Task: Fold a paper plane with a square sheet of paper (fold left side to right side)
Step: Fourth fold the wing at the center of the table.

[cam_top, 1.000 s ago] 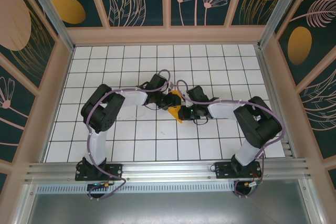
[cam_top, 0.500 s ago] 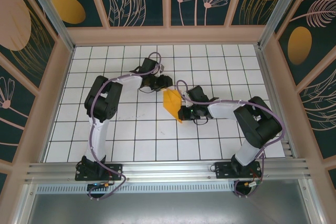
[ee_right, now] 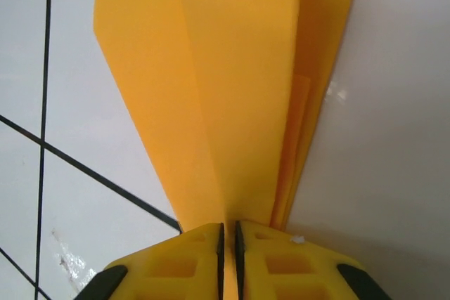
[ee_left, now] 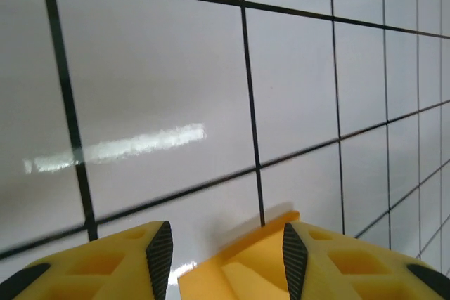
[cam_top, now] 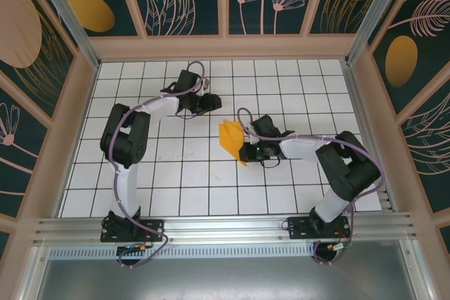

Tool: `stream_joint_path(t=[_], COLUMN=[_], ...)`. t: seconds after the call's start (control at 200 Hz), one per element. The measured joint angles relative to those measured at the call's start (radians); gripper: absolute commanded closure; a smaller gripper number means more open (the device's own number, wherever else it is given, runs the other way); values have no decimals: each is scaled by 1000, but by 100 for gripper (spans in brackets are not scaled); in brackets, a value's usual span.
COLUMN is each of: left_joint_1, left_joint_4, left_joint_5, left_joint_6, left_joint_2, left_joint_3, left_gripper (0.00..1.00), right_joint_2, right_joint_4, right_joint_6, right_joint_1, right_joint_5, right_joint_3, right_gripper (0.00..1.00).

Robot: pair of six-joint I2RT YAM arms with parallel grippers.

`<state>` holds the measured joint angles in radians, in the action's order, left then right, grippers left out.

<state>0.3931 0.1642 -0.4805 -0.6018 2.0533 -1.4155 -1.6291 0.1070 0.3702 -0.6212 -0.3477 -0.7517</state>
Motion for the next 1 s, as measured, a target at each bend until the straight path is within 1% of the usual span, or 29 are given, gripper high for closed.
stream_joint_path(t=[0.12, 0.155, 0.215, 0.27, 0.375, 0.505, 0.636, 0.771, 1.001], left_joint_1=[0, 0, 0, 2, 14, 67, 114, 122, 122], left_joint_4=[-23, -36, -60, -85, -126, -151, -177, -192, -192], left_joint_5=[14, 17, 15, 7, -13, -18, -25, -28, -26], left_joint_6=[-1, -2, -9, -20, -48, -77, -93, -105, -107], left_joint_2=[-138, -175, -229, -264, -291, -293, -293, -287, -277], left_joint_3=[124, 163, 228, 282, 356, 394, 398, 398, 398], left_gripper=[52, 51, 52, 52, 52, 52, 53, 53, 53], right_joint_2=[83, 116, 166, 193, 186, 160, 160, 150, 14], right_joint_4=[56, 63, 66, 63, 55, 47, 20, -16, -26], right_joint_6=[-3, -8, -17, -23, -26, -29, -27, -27, -24], right_joint_1=[14, 24, 45, 60, 68, 66, 55, 48, 46], right_joint_5=[17, 20, 23, 21, -6, -50, -84, -128, -119], right_joint_3=[0, 0, 0, -1, -7, -11, -11, -10, -23], right_gripper=[66, 64, 64, 65, 74, 80, 80, 81, 80])
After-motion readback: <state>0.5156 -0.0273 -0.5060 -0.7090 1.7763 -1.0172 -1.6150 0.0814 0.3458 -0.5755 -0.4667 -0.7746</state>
